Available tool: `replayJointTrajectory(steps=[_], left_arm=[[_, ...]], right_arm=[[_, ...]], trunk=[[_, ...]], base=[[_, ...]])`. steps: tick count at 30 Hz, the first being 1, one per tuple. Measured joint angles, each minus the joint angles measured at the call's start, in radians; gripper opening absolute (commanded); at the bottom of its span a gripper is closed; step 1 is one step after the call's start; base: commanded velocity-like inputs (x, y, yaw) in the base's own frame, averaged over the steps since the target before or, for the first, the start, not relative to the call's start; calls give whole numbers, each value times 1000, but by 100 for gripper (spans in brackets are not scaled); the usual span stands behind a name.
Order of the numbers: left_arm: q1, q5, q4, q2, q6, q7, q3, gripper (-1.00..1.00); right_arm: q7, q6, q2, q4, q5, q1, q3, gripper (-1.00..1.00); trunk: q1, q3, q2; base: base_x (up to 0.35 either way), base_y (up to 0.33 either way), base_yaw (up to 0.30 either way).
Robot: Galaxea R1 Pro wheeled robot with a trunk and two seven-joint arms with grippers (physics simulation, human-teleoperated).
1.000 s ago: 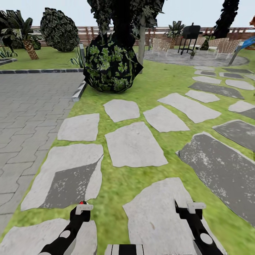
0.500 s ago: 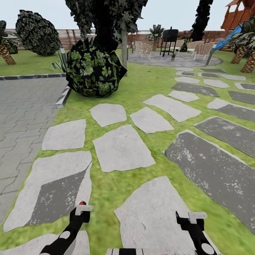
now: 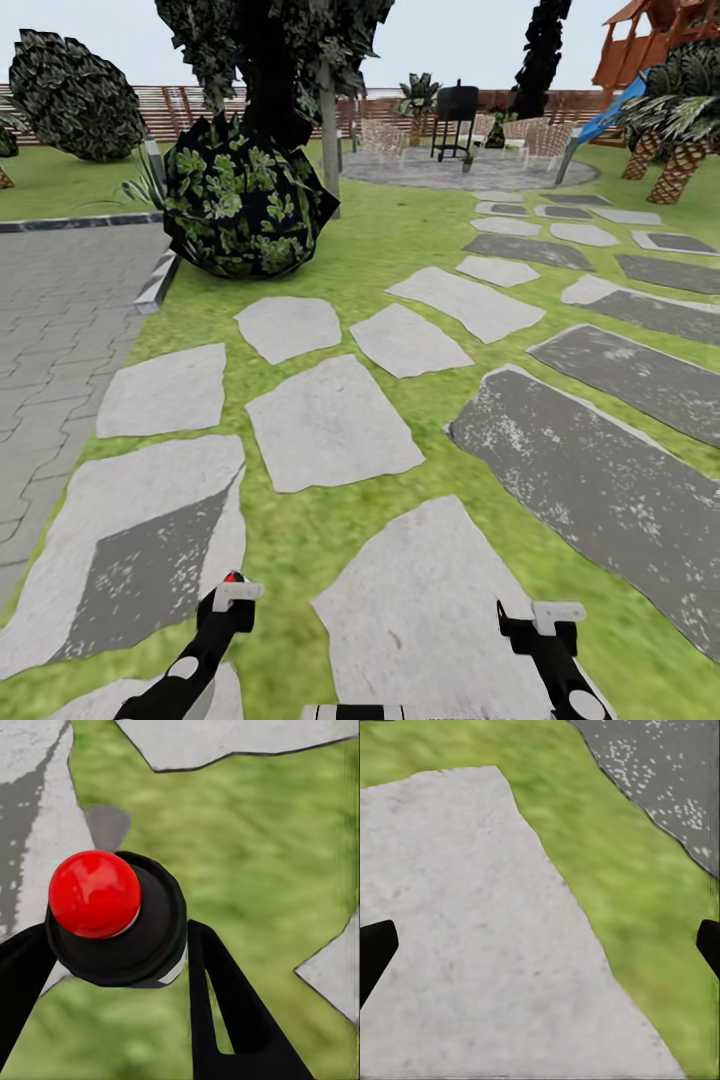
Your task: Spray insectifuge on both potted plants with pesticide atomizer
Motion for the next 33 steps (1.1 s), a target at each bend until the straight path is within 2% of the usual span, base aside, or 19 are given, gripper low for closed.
replayJointTrajectory(steps=[33], left_arm=[[10, 2, 0, -6, 0, 3, 0, -100]], right_arm=[[2, 0, 2, 14, 0, 0, 2, 100]], trunk=[[0, 20, 0]], base=[[0, 0, -280]])
